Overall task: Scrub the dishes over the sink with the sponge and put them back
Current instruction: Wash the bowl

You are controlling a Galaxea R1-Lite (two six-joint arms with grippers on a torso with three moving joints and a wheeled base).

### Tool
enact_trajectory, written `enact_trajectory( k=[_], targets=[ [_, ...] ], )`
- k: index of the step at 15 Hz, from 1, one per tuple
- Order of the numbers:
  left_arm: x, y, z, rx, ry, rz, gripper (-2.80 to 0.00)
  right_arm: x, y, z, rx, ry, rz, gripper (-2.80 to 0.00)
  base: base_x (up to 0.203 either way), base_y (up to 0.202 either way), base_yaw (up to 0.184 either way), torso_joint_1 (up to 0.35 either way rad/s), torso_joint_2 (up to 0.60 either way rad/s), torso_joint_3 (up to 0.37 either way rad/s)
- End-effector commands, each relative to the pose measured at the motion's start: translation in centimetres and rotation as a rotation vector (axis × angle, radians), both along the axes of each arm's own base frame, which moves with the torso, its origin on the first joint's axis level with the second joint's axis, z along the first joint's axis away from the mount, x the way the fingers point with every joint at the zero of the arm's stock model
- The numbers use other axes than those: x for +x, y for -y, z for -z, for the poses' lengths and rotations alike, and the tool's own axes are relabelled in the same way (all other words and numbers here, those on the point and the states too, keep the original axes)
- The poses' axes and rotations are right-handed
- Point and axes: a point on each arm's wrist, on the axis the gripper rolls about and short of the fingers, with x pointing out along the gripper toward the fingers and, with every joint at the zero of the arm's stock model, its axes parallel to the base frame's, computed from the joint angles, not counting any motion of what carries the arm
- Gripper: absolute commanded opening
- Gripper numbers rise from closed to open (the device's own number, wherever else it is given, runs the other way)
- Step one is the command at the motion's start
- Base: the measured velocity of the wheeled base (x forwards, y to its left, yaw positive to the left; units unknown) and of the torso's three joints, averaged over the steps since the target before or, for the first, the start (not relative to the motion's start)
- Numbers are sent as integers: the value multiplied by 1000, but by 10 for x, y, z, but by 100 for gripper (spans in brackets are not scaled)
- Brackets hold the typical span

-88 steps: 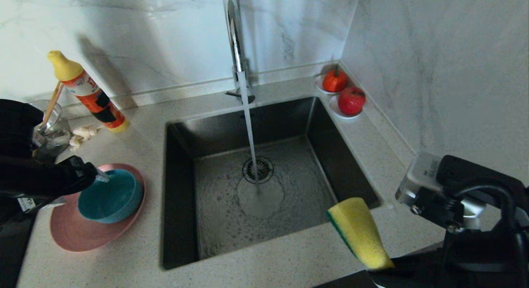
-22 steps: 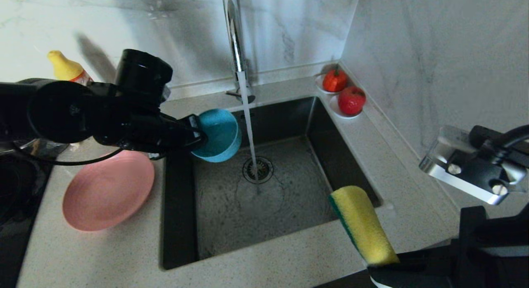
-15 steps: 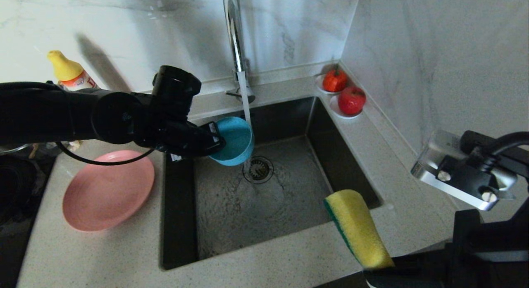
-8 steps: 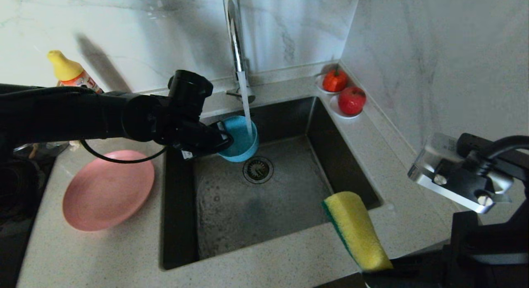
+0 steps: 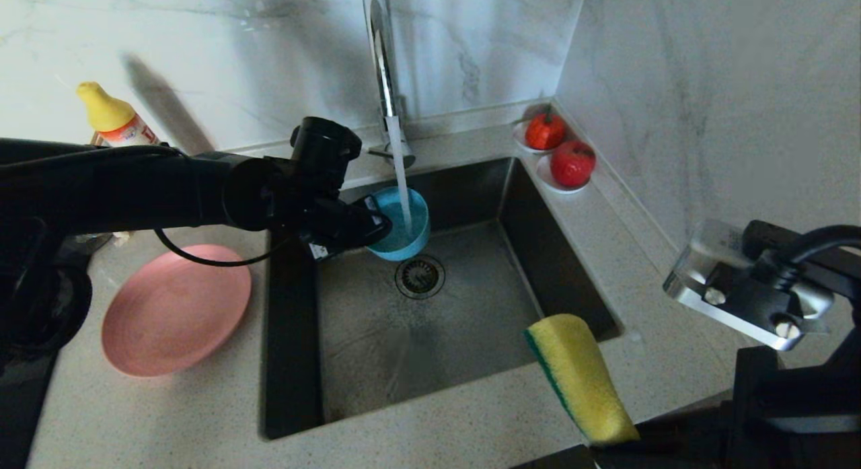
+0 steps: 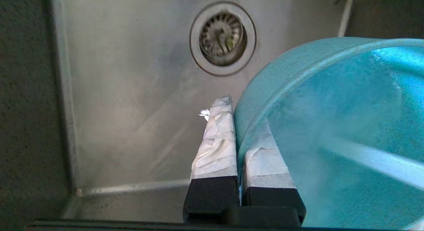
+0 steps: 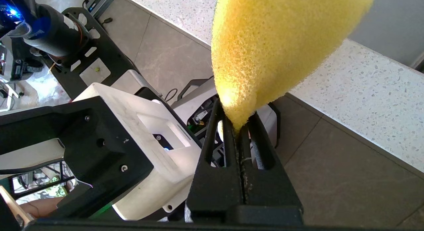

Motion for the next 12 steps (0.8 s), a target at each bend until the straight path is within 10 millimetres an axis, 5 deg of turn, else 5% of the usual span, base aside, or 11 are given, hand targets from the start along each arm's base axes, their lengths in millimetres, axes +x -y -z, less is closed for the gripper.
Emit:
enact_trajectory(
  k=[1,12],
  targets=[
    [0,2,1,-1,-1,1,-280,0,0,0,0,-1,0,-280,0,0,0,0,0,0],
    [3,5,0,29,21,-29,-280,-1,-1,0,-2,-3,-6,-280,0,0,0,0,0,0]
  ],
)
